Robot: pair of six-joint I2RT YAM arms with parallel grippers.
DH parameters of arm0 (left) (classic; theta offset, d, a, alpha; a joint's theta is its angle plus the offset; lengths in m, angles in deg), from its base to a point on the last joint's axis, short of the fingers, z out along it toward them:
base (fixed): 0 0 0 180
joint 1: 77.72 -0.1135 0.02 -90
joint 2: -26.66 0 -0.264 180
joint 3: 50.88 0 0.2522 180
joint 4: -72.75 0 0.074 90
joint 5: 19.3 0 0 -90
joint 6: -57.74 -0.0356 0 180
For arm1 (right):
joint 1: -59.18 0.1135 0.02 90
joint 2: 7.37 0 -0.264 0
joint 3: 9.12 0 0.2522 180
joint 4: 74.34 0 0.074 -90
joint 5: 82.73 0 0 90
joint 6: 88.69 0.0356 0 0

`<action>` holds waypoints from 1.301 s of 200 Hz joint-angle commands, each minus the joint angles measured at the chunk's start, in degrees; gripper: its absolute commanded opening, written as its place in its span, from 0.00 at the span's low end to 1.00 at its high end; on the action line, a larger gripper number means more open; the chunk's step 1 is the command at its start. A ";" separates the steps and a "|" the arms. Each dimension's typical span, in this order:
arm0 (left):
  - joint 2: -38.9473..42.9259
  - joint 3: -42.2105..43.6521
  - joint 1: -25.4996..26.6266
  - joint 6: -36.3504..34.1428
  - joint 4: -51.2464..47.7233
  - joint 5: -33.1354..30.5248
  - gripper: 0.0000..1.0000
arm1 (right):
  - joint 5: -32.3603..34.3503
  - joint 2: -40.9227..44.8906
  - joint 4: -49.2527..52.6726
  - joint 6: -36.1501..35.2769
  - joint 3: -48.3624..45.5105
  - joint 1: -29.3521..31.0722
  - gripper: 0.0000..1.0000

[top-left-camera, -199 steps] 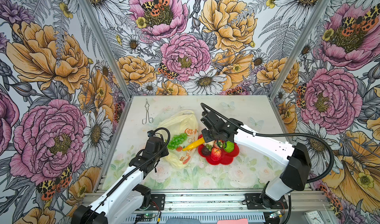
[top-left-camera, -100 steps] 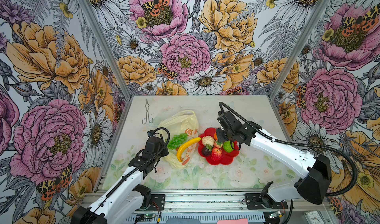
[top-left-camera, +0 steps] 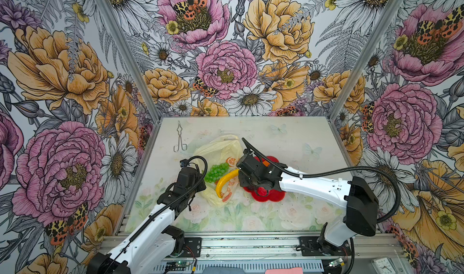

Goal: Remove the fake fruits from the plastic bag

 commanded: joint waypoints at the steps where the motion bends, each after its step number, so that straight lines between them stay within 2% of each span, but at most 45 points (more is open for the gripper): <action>1: 1.16 0.41 -0.01 -1.12 1.35 0.95 0.00 | 1.68 -3.79 -6.22 -0.09 3.16 -0.54 0.52; 44: 2.21 0.82 -0.01 -1.24 1.44 1.20 0.00 | -8.95 -10.37 -4.85 -17.80 8.28 -4.46 0.59; 74: 2.51 0.92 0.00 -1.28 1.55 1.22 0.00 | -10.41 -11.59 -2.24 -34.54 10.16 -5.40 0.62; 96: 2.21 0.85 -0.01 -1.35 1.62 1.22 0.00 | -11.38 -12.54 0.71 -43.82 11.91 -5.90 0.67; 127: 1.65 0.66 -0.01 -1.32 1.73 1.13 0.00 | -15.21 -14.86 1.82 -53.18 13.76 -7.51 0.76; 142: 1.55 0.67 -0.01 -1.34 1.64 1.04 0.00 | -18.10 -17.58 3.26 -55.97 15.67 -8.93 0.77; 163: 1.81 0.75 0.03 -1.32 1.61 1.04 0.00 | -18.60 -20.79 4.45 -58.64 17.55 -9.87 0.77; 200: 1.60 0.62 0.05 -1.29 1.57 0.94 0.00 | -19.92 -24.04 6.14 -61.73 19.53 -10.19 0.72; 229: 1.12 0.50 0.03 -1.25 1.70 0.88 0.00 | -23.85 -23.94 7.38 -61.94 19.90 -10.03 0.53; 260: 0.51 0.32 0.08 -1.29 1.71 0.87 0.00 | -24.66 -22.12 7.54 -61.90 19.48 -9.68 0.37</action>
